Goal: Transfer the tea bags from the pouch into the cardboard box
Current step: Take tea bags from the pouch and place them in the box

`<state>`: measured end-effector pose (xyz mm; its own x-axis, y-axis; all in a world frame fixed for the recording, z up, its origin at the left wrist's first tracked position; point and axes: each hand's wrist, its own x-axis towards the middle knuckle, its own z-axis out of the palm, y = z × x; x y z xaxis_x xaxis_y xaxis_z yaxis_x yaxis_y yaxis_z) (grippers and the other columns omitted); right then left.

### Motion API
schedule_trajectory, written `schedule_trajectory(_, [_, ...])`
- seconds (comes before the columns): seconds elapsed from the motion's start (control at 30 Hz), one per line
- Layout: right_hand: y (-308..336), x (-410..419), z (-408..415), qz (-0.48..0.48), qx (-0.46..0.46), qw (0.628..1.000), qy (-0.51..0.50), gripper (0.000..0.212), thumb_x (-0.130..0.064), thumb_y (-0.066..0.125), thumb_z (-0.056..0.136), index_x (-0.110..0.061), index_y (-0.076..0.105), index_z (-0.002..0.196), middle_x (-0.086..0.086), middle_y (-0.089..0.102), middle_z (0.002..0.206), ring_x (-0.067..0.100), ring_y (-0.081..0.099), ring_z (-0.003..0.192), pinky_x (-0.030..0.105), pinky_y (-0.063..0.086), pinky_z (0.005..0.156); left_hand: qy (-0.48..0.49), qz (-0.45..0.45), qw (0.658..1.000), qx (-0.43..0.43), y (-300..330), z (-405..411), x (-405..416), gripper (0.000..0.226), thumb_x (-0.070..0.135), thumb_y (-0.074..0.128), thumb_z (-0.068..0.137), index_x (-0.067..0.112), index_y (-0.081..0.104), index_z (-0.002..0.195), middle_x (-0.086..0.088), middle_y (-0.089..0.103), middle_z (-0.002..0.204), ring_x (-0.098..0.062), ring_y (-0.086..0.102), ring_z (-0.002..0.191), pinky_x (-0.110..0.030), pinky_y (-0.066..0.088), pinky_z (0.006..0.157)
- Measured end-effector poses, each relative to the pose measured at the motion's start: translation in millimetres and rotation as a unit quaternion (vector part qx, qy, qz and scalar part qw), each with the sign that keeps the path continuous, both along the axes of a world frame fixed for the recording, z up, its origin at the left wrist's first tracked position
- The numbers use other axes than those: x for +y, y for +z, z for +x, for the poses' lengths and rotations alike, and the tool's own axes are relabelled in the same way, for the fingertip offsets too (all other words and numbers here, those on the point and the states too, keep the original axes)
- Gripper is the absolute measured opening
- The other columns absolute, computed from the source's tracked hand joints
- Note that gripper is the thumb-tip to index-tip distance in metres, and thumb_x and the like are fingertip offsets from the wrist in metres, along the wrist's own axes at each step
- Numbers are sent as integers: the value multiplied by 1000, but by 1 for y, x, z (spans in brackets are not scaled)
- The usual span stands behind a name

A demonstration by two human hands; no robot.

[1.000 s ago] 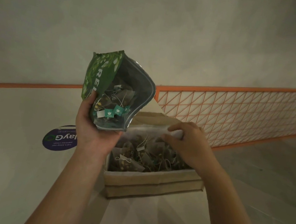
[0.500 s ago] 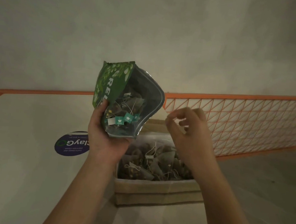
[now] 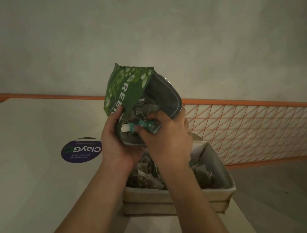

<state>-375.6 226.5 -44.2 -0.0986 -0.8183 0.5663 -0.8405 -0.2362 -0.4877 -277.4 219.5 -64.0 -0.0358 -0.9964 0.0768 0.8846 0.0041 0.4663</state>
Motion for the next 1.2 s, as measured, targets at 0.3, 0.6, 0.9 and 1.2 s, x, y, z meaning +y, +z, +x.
schedule_trajectory(0.3, [0,-5,-11,-55,-133,989,24,24,-53,63,85,-35,73,97,-7,48,111,19,59,98,41,56,74,-19,11,999,35,3,-1,2,53,42,56,91,13,63,135,-12,65,135,-28,65,114,-35,59,82])
schedule_trajectory(0.6, [26,5,-44,-118,-200,972,46,27,-45,56,94,-28,73,105,-9,60,101,7,57,87,29,52,68,-9,3,999,33,1,0,0,43,41,53,95,17,67,129,-9,71,123,-29,71,102,-36,61,72])
schedule_trajectory(0.9, [46,28,-58,-150,-431,878,147,22,-26,56,98,-11,70,104,-1,74,87,13,68,66,22,56,62,-6,-10,999,44,4,4,0,42,40,52,96,16,69,127,-12,65,136,-33,63,119,-38,61,73])
schedule_trajectory(1.2, [15,11,-60,94,-409,881,218,22,-22,51,99,-5,64,105,9,73,85,19,68,63,26,59,62,-23,-27,998,48,1,13,-6,53,41,49,98,16,55,144,-12,55,147,-33,53,135,-40,60,79])
